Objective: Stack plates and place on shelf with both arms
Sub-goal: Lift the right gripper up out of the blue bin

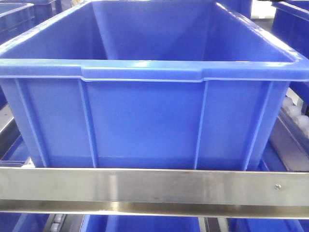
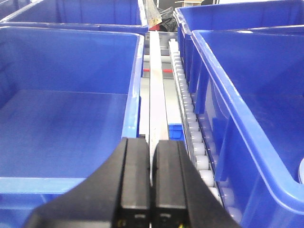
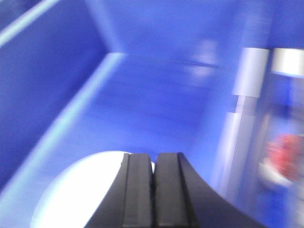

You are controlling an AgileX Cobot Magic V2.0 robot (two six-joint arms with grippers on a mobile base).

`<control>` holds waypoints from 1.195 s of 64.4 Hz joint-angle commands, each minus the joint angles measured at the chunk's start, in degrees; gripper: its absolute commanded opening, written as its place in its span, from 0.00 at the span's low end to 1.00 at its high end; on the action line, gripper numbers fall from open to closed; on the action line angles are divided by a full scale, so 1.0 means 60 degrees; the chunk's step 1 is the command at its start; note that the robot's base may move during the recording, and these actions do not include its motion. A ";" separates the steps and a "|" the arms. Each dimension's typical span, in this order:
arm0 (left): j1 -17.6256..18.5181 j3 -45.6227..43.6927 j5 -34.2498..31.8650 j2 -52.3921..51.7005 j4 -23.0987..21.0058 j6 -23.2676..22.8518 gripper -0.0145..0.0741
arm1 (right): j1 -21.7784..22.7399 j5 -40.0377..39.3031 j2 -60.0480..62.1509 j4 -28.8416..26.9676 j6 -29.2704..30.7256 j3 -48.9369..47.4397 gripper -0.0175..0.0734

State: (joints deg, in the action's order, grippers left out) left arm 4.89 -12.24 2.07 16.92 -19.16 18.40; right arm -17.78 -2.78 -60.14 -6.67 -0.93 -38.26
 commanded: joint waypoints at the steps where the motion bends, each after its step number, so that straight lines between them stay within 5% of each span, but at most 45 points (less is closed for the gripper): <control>1: 0.0019 -0.0359 -0.0707 0.0136 -0.0017 -0.0037 0.25 | 0.0145 -0.0944 0.0834 0.0087 0.0012 0.0113 0.25; 27: 0.0019 -0.0359 -0.0707 0.0136 -0.0017 -0.0037 0.25 | 0.0204 -0.0725 0.3936 0.0072 0.0012 0.1252 0.25; 56: 0.0019 -0.0359 -0.0725 0.0136 -0.0017 -0.0037 0.25 | 0.0204 -0.0452 0.4236 0.0081 0.0048 0.1402 0.25; 77: 0.0019 -0.0359 -0.0725 0.0136 -0.0017 -0.0037 0.25 | 0.2528 0.0107 0.5970 0.0081 0.0155 0.2483 0.25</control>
State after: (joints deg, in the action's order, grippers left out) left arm 4.89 -12.24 2.07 16.92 -19.16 18.40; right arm -5.79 1.14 -27.00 -6.67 -0.59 -22.98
